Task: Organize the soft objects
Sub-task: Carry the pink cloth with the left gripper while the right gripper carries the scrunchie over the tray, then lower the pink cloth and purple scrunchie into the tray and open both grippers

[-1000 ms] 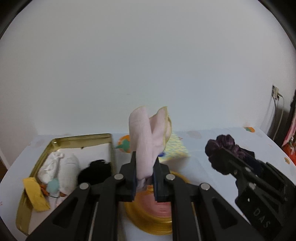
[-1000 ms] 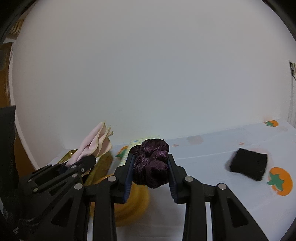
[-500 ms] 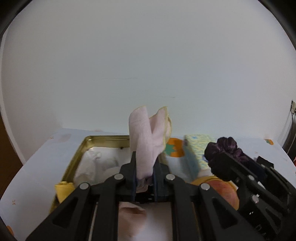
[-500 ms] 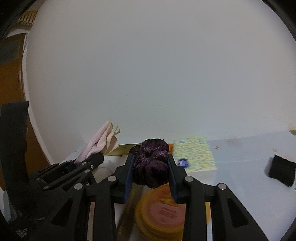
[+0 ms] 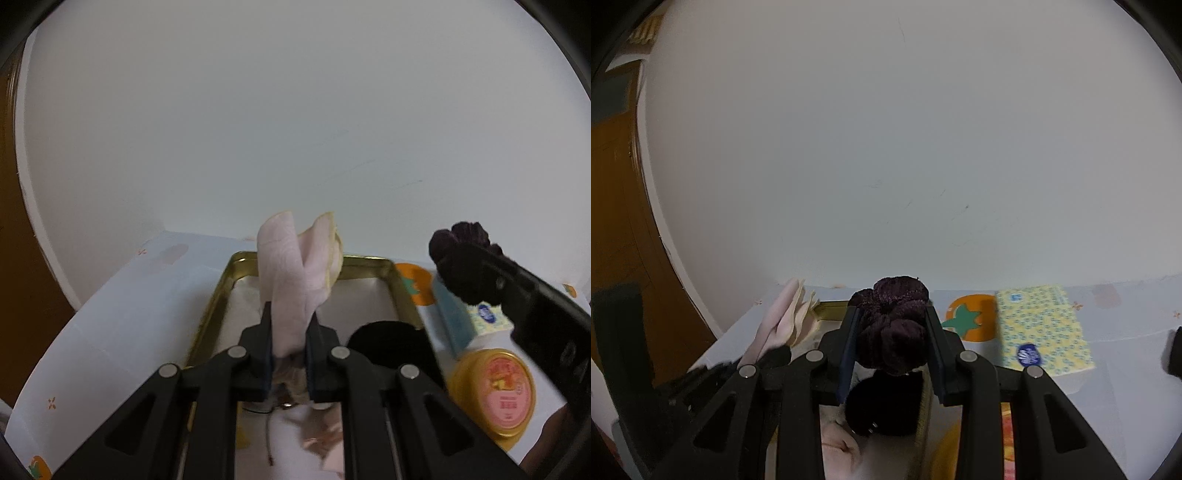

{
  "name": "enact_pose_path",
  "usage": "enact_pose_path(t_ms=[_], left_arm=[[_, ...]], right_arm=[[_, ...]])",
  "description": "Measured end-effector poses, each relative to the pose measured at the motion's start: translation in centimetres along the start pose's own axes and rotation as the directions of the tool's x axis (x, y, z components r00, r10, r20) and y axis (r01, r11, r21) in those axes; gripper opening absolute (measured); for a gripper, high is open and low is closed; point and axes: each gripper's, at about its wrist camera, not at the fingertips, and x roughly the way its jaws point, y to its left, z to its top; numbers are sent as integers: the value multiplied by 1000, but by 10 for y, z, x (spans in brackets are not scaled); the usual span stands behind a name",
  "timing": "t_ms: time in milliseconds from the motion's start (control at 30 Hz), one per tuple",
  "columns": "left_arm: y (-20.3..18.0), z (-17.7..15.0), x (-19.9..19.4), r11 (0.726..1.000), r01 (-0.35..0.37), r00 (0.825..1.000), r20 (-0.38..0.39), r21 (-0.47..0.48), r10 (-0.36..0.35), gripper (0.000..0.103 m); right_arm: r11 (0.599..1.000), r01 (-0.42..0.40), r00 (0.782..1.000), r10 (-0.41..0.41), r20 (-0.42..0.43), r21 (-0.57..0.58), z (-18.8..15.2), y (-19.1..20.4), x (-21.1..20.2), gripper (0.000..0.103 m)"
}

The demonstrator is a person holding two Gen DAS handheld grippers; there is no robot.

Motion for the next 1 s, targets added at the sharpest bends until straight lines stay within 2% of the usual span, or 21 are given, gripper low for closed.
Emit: enact_pose_path(t_ms=[100,367,467,567,767,833,867,900,933,967,1000], left_arm=[[7,0,9,999,-39,999,-29,-6,39,11],[18,-4,32,997,-73,991,-116,-3,72,11],[21,-5,40,996,-84,987,-134,3,84,11],[19,-12,32,997,-82,985,-153,11,82,11],[13,-9,41,994,-98,980,-167,47,105,11],[10,-9,40,994,-97,980,-170,55,105,13],[11,-7,40,994,-94,980,-173,55,103,17],[12,-7,40,996,-81,981,-175,43,88,20],[12,-3,38,997,-74,982,-174,30,78,35],[15,-2,37,998,-65,982,-177,-1,64,48],[21,-1,38,998,-65,982,-178,-21,60,79]], right_arm=[[1000,-3,999,3,-43,6,5,5,18,36],[1000,7,988,-4,-151,20,8,-1,69,36],[1000,14,984,-10,-179,24,11,3,77,36],[999,23,976,-17,-217,26,10,3,91,36],[999,17,962,-3,-272,48,14,5,105,37],[998,1,955,18,-296,62,17,6,114,40],[997,-10,951,32,-307,75,18,5,117,41],[996,-15,948,42,-316,87,18,4,120,48],[995,-23,943,52,-329,92,18,4,123,52],[995,-35,939,63,-338,90,18,4,125,62],[995,-44,937,72,-341,90,18,4,125,67]])
